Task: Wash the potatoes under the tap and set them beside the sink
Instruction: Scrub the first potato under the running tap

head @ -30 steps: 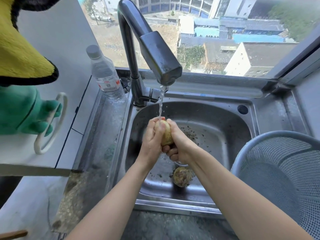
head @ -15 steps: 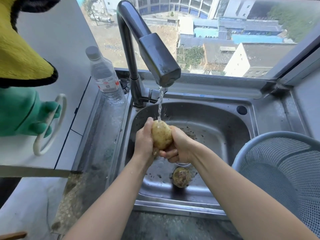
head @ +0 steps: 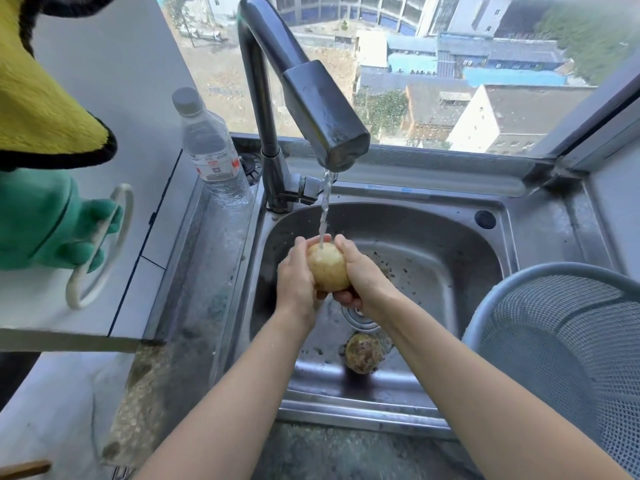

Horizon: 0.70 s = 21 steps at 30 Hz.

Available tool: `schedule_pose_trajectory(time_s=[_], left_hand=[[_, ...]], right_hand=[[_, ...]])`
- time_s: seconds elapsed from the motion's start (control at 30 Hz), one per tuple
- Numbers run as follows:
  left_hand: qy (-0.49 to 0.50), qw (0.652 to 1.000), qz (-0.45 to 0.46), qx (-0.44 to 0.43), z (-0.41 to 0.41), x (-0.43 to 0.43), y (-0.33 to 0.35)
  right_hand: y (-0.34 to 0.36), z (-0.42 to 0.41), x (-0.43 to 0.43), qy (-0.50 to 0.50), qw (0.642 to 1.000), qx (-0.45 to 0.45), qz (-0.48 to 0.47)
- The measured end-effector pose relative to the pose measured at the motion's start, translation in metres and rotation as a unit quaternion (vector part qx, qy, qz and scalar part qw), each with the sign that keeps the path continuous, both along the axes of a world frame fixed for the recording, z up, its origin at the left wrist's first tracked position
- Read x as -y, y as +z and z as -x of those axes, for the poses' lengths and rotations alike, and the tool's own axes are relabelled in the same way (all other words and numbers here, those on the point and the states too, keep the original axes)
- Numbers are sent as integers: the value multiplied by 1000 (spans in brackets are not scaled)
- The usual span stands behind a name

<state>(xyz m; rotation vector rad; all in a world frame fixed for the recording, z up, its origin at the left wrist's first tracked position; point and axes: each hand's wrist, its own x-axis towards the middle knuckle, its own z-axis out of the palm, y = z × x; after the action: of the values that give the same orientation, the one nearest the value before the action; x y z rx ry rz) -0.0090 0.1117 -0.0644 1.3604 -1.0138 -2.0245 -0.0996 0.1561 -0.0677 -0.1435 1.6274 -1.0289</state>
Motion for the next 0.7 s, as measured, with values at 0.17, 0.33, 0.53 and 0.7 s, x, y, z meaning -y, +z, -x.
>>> schedule_pose_trajectory(time_s=[0.17,0.33,0.53,0.7], left_hand=[[-84,995,-41,-47,-7,5,1],[-87,995,44,-28,-14,0,-10],[-127,984,113,-59,-20,-3,-8],[43,993,93,51,0,3,-3]], right_hand=[[0,6,-3,-78,983,167,15],[-3,10,-5,-88,960,266,3],[2,0,-1,-71,952,296,-19],[8,-15,0,-15,988,156,13]])
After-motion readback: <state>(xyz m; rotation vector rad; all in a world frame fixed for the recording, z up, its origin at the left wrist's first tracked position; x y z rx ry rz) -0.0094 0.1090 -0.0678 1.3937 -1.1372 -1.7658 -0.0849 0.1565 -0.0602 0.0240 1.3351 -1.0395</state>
